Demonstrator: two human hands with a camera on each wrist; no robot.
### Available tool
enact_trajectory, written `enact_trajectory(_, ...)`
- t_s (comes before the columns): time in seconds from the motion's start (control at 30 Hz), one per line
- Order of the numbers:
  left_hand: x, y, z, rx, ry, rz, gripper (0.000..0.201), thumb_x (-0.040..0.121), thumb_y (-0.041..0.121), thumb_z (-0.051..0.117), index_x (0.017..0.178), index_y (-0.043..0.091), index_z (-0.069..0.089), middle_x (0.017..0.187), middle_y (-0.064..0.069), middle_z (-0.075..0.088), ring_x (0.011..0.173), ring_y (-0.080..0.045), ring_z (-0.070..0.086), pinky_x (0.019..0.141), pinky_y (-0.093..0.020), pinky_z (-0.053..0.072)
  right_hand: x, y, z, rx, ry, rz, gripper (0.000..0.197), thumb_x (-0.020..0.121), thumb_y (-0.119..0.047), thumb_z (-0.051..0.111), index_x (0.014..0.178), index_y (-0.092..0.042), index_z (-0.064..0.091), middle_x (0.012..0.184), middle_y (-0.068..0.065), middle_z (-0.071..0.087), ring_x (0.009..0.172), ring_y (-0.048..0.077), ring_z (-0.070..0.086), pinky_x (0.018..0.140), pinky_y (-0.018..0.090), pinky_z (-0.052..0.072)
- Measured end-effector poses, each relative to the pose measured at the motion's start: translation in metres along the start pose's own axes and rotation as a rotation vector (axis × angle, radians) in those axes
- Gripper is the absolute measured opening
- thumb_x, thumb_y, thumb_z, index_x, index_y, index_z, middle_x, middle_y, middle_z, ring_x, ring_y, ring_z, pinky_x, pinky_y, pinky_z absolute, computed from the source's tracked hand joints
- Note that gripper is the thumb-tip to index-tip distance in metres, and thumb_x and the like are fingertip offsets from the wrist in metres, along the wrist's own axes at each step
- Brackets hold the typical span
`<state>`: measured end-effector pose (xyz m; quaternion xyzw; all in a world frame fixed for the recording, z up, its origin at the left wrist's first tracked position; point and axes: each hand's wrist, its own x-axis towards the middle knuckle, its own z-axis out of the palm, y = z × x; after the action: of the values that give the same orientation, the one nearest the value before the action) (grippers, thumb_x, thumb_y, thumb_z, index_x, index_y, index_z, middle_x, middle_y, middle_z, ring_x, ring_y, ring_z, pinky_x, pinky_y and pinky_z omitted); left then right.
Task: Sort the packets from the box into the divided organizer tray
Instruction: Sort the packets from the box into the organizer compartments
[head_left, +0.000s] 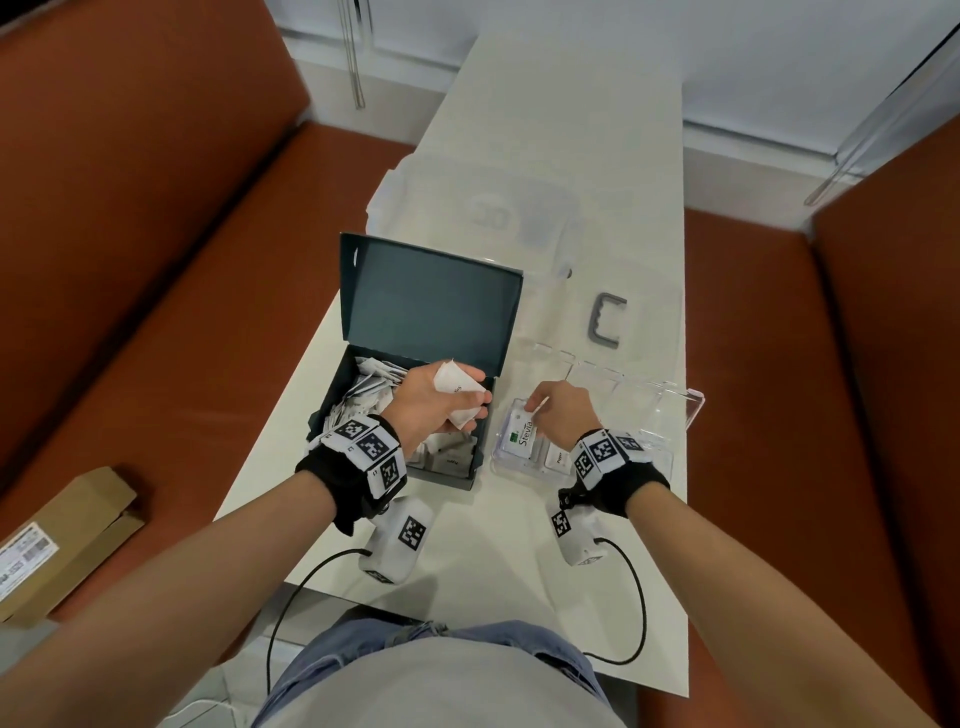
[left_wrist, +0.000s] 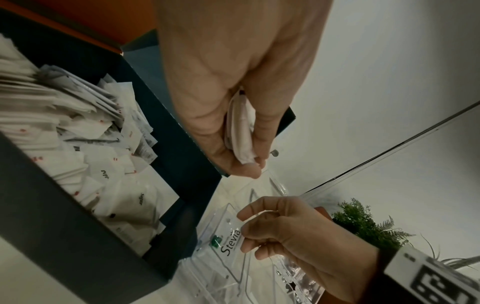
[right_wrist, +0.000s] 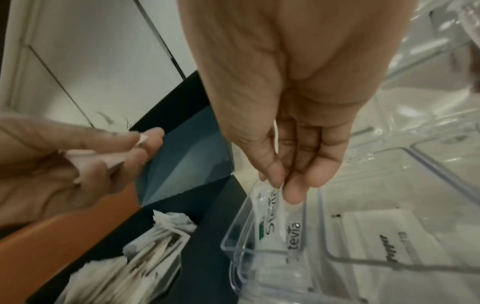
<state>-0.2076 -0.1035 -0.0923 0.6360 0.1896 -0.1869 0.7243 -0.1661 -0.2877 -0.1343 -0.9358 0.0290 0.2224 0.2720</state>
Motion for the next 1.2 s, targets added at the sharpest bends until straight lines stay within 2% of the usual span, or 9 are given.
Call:
enact_trajectory(0.07, 0.000, -0.001, 0.000, 0.009, 0.002, 0.002, 0.028, 0.085, -0.001, 0.069, 0.111, 0.004, 0.063, 0.094, -0.014, 0.072, 0.075, -0.019, 0.070, 0.059, -0.024, 0.057, 0.001, -0.001, 0.004, -0.059, 0.001, -0.015, 0.027, 0.085, 0.005, 0.047, 0.099, -0.009, 0.067, 0.109, 0.016, 0.062, 0.095, 0.030, 0.063, 0.079, 0.031, 0.052)
enact_trajectory(0.2, -0.001, -0.001, -0.003, 0.014, 0.005, -0.002, 0.029, 0.084, 0.000, 0.070, 0.112, 0.004, 0.063, 0.090, -0.010, 0.072, 0.071, -0.015, 0.071, 0.061, -0.025, 0.059, 0.000, -0.003, 0.009, -0.237, 0.016, -0.050, 0.027, 0.087, 0.001, 0.045, 0.103, -0.008, 0.065, 0.108, 0.016, 0.063, 0.096, 0.033, 0.062, 0.079, 0.033, 0.051)
enact_trajectory(0.33, -0.004, 0.001, -0.004, 0.018, 0.000, -0.004, 0.030, 0.085, -0.001, 0.069, 0.114, 0.003, 0.062, 0.102, -0.018, 0.070, 0.076, -0.019, 0.070, 0.065, -0.027, 0.059, -0.002, -0.004, 0.013, -0.420, 0.022, -0.100, 0.022, 0.091, -0.004, 0.047, 0.107, -0.010, 0.062, 0.107, 0.014, 0.064, 0.097, 0.033, 0.062, 0.082, 0.036, 0.049)
enact_trajectory(0.47, -0.007, 0.003, -0.005, 0.017, 0.010, -0.005, 0.032, 0.083, -0.001, 0.069, 0.114, 0.002, 0.062, 0.111, -0.026, 0.066, 0.080, -0.023, 0.068, 0.059, -0.025, 0.058, 0.000, 0.000, 0.015, -0.557, -0.015, -0.168, 0.020, 0.092, -0.007, 0.054, 0.111, -0.011, 0.058, 0.110, 0.011, 0.062, 0.098, 0.031, 0.061, 0.083, 0.033, 0.043)
enact_trajectory(0.6, -0.007, 0.003, -0.006, 0.021, 0.012, -0.012, 0.031, 0.084, -0.001, 0.069, 0.113, 0.003, 0.062, 0.114, -0.027, 0.065, 0.080, -0.023, 0.068, 0.059, -0.025, 0.059, 0.005, 0.004, 0.019, -0.715, -0.043, -0.236, 0.020, 0.089, -0.013, 0.061, 0.109, -0.017, 0.059, 0.107, 0.002, 0.065, 0.103, 0.025, 0.061, 0.091, 0.035, 0.037)
enact_trajectory(0.77, -0.007, 0.002, -0.006, 0.024, 0.014, -0.015, 0.031, 0.083, -0.002, 0.069, 0.113, 0.002, 0.061, 0.115, -0.028, 0.064, 0.081, -0.025, 0.068, 0.061, -0.026, 0.059, 0.007, 0.005, 0.029, -0.879, -0.007, -0.247, 0.022, 0.085, -0.024, 0.064, 0.107, -0.026, 0.062, 0.102, -0.003, 0.067, 0.103, 0.023, 0.059, 0.091, 0.038, 0.034)
enact_trajectory(1.03, -0.004, -0.001, -0.005, -0.011, 0.016, -0.037, 0.029, 0.083, 0.000, 0.070, 0.111, 0.005, 0.063, 0.112, -0.025, 0.066, 0.079, -0.022, 0.069, 0.063, -0.026, 0.059, 0.006, 0.007, 0.032, -0.875, 0.036, -0.268, 0.021, 0.082, -0.034, 0.066, 0.103, -0.030, 0.062, 0.097, -0.005, 0.067, 0.101, 0.022, 0.057, 0.090, 0.040, 0.030)
enact_trajectory(1.2, 0.000, 0.001, 0.000, -0.180, -0.049, -0.132, 0.023, 0.093, 0.014, 0.062, 0.113, 0.004, 0.062, 0.104, -0.019, 0.070, 0.080, -0.021, 0.069, 0.062, -0.028, 0.059, 0.000, 0.003, 0.011, -0.667, 0.061, -0.321, 0.018, 0.085, -0.031, 0.066, 0.102, -0.025, 0.063, 0.103, -0.005, 0.067, 0.101, 0.021, 0.059, 0.085, 0.038, 0.030)
